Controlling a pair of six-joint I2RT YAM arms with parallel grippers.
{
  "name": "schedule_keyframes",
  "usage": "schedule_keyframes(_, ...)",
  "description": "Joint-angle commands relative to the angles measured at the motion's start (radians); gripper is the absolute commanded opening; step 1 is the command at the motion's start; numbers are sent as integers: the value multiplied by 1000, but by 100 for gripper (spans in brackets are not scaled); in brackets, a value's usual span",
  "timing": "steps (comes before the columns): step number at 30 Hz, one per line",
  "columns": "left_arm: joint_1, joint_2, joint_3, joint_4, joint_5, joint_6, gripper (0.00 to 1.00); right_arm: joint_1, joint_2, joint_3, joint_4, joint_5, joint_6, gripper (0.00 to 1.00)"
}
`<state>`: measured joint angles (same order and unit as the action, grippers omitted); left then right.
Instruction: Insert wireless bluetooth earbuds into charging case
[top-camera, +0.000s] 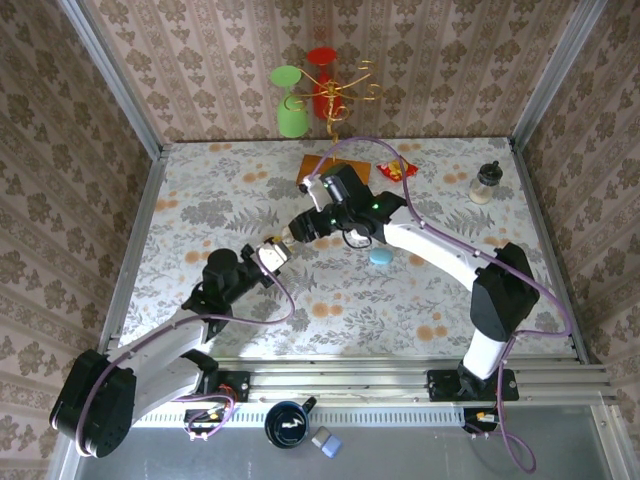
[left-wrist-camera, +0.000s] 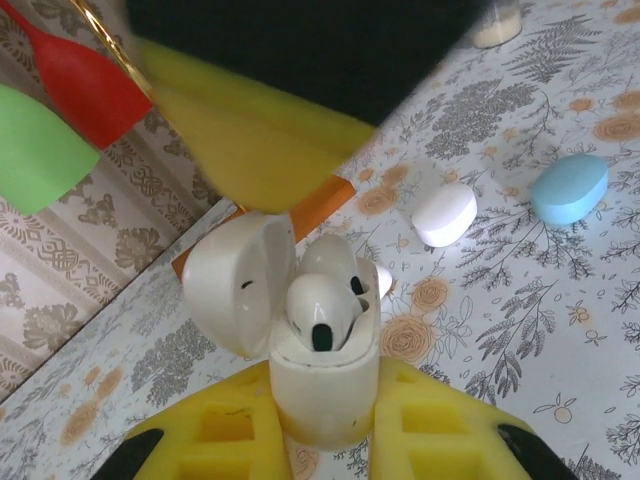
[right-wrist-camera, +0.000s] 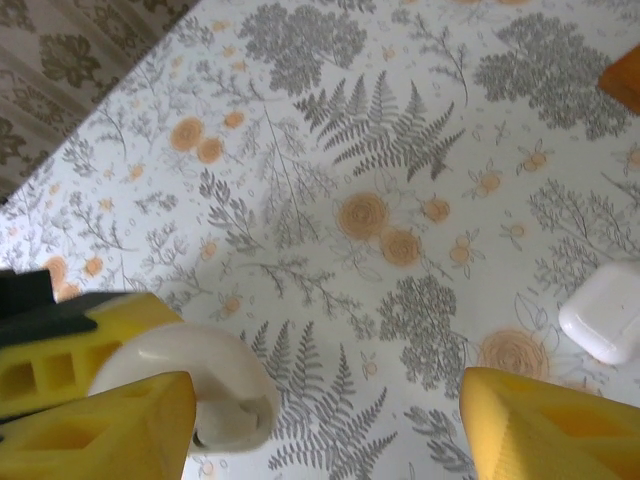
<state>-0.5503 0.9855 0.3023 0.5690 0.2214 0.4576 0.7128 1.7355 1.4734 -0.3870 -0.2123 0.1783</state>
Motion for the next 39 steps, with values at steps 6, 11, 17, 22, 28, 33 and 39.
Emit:
schedule_keyframes(6, -2, -25, 2, 10, 42, 1, 0, -12, -134, -134, 50, 34, -22, 71)
schedule_keyframes(11, -3, -36, -2, -3, 57, 14, 0, -32, -155, -139, 92, -46, 31, 71)
schedule_keyframes(17, -5, -14, -25, 41, 35, 28, 0, -30, -27, -1, 29, -93, 55, 71)
schedule_keyframes(22, -8, -10, -28, 30, 22, 55, 0, -15, 83, 116, -14, -130, 73, 71)
schedule_keyframes(28, -8, -28, -37, 28, 9, 62, 0, -6, 155, 179, -120, -141, 49, 71)
schedule_keyframes(33, -8, -40, -34, 22, -5, 51, 0, -7, 93, 89, -125, -122, 10, 72)
schedule_keyframes(39, -7, -54, -30, 12, 2, 24, 0, -12, -10, -20, -107, -59, -33, 73)
